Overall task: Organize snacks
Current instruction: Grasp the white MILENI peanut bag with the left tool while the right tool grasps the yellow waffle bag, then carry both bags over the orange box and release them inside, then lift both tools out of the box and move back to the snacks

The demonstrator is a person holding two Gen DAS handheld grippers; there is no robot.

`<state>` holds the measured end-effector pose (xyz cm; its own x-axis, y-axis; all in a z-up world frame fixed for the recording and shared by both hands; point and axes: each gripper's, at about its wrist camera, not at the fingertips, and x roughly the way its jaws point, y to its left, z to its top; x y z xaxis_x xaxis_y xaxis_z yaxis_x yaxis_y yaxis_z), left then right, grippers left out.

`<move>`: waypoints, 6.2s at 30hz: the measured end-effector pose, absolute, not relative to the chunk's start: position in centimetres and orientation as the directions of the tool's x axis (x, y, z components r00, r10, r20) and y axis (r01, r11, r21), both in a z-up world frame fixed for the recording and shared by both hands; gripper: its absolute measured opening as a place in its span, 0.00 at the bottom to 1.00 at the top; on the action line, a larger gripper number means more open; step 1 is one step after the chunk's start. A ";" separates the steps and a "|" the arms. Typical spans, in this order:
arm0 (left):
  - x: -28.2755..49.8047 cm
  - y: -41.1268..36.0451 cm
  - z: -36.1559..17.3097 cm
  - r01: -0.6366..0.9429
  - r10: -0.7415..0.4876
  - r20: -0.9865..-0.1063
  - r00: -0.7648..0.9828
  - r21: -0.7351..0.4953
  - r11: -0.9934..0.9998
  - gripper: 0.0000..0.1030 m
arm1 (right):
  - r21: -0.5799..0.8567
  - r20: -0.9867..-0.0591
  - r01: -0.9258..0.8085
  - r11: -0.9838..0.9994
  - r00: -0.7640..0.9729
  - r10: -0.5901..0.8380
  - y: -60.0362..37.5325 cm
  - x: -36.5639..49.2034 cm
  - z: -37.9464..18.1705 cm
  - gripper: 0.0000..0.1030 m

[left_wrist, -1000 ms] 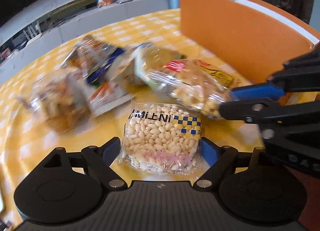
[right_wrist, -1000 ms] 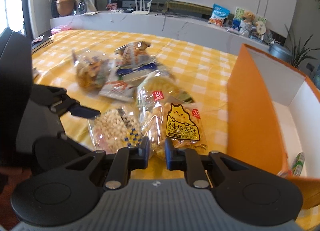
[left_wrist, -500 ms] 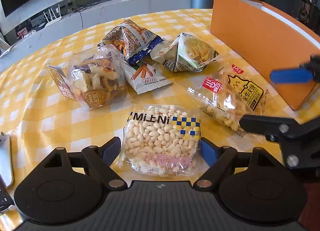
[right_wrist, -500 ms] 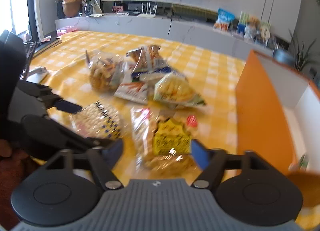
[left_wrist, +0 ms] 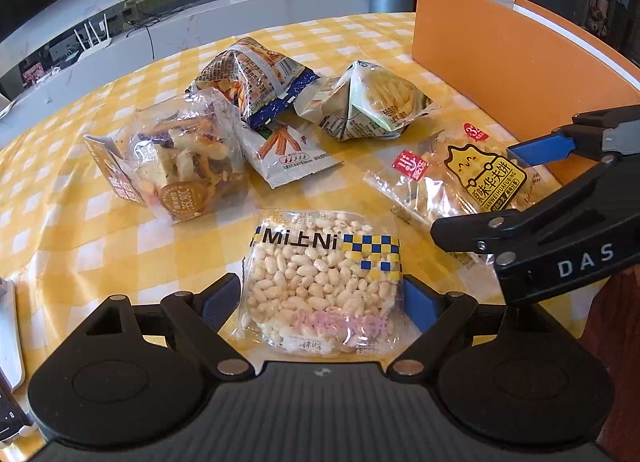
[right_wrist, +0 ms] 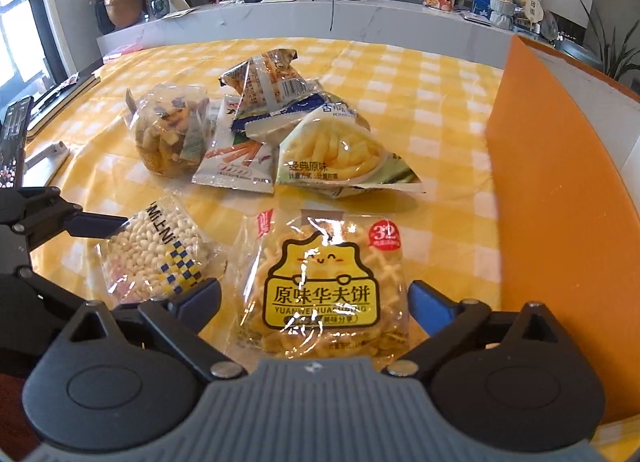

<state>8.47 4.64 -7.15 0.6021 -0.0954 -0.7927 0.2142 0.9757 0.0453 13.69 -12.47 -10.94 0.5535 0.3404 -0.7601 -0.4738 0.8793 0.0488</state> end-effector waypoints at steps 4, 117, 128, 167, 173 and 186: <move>8.6 4.9 -7.4 0.200 -0.102 -0.792 0.602 0.026 0.979 1.00 | 0.056 -0.761 -0.470 0.881 0.551 0.342 -12.3 14.0 -11.0 0.95; 22.4 -17.3 -0.4 0.820 -0.372 -0.839 0.397 0.142 0.555 0.90 | -0.110 -0.856 -0.374 0.921 0.507 0.104 -31.7 24.3 -5.4 0.80; 22.9 -13.2 3.0 0.651 -0.413 -0.770 0.486 0.004 0.759 0.81 | -0.082 -0.866 -0.358 0.930 0.487 0.111 -32.1 24.1 -5.5 0.69; 15.8 -5.6 1.1 0.358 -0.369 -0.737 0.566 -0.184 0.916 0.80 | 0.053 -0.897 -0.467 0.883 0.366 0.247 -25.0 23.3 -6.7 0.19; 13.9 -5.4 1.7 0.376 -0.371 -0.710 0.598 -0.160 0.913 0.80 | -0.046 -0.834 -0.411 0.910 0.517 0.192 -25.3 20.6 -4.4 0.35; 9.1 -2.8 2.8 0.325 -0.316 -0.614 0.723 -0.101 0.940 0.80 | -0.135 -0.559 -0.272 0.953 0.815 0.154 -21.7 11.3 -1.3 0.42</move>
